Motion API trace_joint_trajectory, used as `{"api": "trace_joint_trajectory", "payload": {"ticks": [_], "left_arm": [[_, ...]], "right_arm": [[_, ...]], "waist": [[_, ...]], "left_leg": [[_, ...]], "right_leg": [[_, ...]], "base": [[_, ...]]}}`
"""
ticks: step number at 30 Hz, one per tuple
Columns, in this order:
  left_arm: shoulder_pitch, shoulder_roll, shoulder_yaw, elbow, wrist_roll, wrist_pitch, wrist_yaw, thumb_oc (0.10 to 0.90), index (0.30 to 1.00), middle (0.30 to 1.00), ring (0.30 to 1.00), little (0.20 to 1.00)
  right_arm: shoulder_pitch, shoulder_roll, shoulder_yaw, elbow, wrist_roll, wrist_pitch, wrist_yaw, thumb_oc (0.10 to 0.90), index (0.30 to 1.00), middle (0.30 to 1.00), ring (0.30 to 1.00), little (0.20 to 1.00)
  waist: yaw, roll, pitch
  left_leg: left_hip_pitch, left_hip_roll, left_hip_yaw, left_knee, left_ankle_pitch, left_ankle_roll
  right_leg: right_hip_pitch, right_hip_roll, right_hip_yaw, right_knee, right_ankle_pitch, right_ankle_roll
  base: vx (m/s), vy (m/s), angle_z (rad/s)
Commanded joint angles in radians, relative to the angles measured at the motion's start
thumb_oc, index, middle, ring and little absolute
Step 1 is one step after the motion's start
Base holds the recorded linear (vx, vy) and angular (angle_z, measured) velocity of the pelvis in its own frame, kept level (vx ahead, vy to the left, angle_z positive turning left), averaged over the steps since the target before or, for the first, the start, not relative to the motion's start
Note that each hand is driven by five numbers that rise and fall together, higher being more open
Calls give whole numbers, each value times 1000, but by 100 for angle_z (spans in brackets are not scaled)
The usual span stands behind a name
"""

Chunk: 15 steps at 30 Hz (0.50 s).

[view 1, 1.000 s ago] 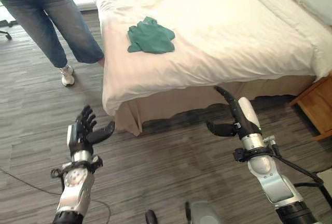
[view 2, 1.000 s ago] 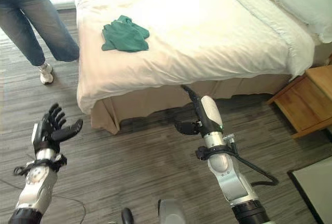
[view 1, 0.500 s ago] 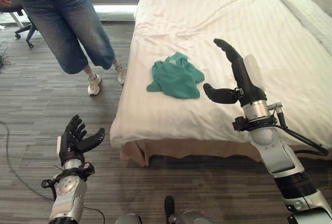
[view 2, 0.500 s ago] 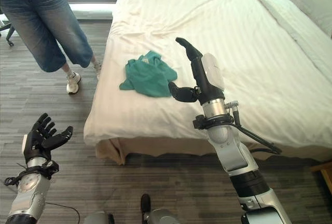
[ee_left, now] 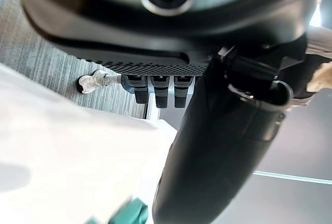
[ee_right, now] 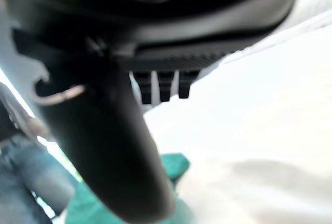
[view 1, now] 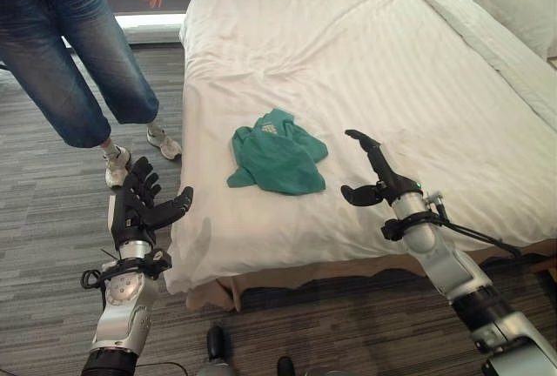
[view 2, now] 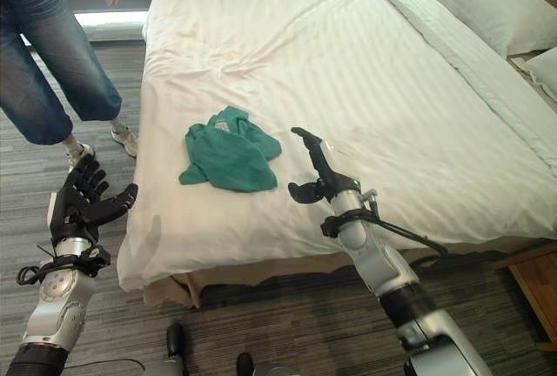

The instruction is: Pick up bed clothes into laundry basket.

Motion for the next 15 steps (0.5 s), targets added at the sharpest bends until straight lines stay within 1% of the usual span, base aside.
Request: {"api": "trace_joint_trajectory", "payload": {"ticks": [1,2,3,9,11,13,14,15], "left_arm": [[-58,100,41,-12,-22,-119,4,800,900,900,900,900],[-99,116,31,30,-21,-118,10,800,900,900,900,900],[-110,120,31,41,-21,-117,10,800,900,900,900,900],[-116,129,29,62,-11,-118,12,800,900,900,900,900],[-135,134,16,72,-8,-122,15,800,900,900,900,900],[-217,146,-22,114,-15,-134,28,800,900,900,900,900],[-221,146,-22,117,-15,-135,27,800,900,900,900,900],[-257,151,-38,136,-19,-139,34,800,900,900,900,900]], "right_arm": [[-217,7,6,38,13,-33,-51,800,900,900,900,900],[-264,20,29,64,17,-30,-52,800,900,900,900,900],[-285,24,39,74,14,-25,-50,800,900,900,900,900],[-329,29,76,100,-6,-25,-39,800,900,900,900,900],[-366,24,107,135,-12,-23,-33,800,900,900,900,900],[-449,20,161,219,-16,-16,-26,800,900,900,900,900],[-453,21,163,223,-15,-18,-27,800,900,900,900,900],[-482,25,177,254,-12,-17,-27,800,900,900,900,900]], "waist": [[40,-41,-109],[38,-44,-109],[39,-45,-110],[44,-49,-108],[47,-52,-98],[52,-56,-71],[52,-55,-70],[54,-54,-58]], "left_leg": [[81,28,33,2,-145,-91],[74,25,39,2,-149,-89],[72,25,41,2,-150,-88],[63,21,41,2,-157,-84],[53,19,38,2,-156,-83],[23,18,36,2,-148,-84],[21,18,36,2,-148,-84],[9,18,36,2,-145,-85]], "right_leg": [[-73,-148,-30,-17,-22,19],[-83,-152,-29,-17,-20,25],[-86,-154,-30,-17,-19,27],[-98,-160,-31,-17,-17,35],[-108,-159,-31,-17,-16,37],[-141,-158,-26,-17,-10,39],[-143,-158,-26,-17,-9,39],[-156,-157,-24,-17,-6,39]], "base": [[44,47,0],[61,58,-6],[38,42,1],[55,21,20],[-10,-20,0],[-63,-49,-3],[-64,-34,-1],[-65,-23,1]]}}
